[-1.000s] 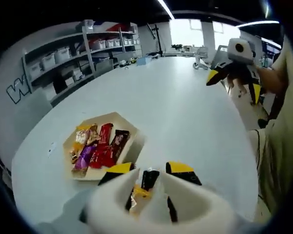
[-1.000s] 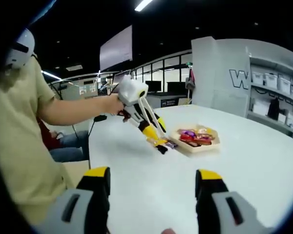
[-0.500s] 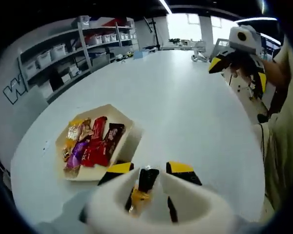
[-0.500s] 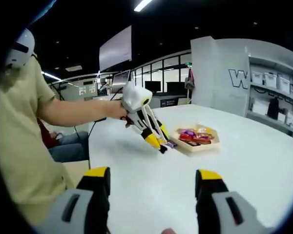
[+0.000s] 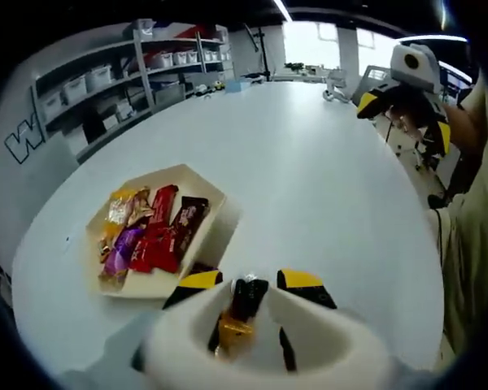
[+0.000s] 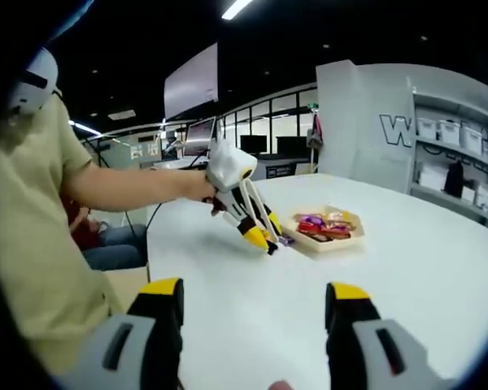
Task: Place the target food into the container with the food tongs after gripping and lifting it, then release it inside without dropping or visibly crushing the food.
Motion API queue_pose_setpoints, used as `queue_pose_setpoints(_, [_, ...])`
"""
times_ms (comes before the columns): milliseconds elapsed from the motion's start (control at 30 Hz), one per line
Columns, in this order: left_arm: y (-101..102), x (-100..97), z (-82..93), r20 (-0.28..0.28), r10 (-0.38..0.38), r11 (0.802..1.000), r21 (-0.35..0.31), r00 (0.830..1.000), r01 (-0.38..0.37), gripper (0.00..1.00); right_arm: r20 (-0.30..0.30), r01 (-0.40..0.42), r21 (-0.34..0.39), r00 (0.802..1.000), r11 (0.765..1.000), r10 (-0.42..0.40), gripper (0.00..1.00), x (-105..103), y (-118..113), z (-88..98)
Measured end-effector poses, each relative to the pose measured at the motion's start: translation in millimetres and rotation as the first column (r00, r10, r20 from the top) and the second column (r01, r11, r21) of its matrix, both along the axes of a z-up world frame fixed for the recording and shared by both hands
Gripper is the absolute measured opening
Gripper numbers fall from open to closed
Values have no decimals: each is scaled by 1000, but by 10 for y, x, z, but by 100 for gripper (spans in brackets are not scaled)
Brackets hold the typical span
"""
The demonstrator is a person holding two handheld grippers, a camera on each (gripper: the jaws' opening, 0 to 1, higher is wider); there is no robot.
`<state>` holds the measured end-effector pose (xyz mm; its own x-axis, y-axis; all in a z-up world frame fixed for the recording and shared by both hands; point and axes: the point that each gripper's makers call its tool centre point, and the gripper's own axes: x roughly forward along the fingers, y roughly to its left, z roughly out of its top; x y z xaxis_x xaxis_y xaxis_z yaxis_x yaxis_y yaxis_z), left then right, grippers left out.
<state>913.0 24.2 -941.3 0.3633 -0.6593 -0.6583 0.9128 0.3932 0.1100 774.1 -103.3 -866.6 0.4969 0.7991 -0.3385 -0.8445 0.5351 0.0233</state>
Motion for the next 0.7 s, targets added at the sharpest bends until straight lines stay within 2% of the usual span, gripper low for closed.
queue_pose_setpoints(367, [-25,1,-38,-46,27,999,-17,999,-28,24,-1,4,2,1000,1000,-4,69,-3,-11,-2])
queue_pose_setpoints(700, [-66,-59,-40,-53,34,999,-21,998,-35,24,-3,3,3,1000,1000,-3,69,-22,-2,-15])
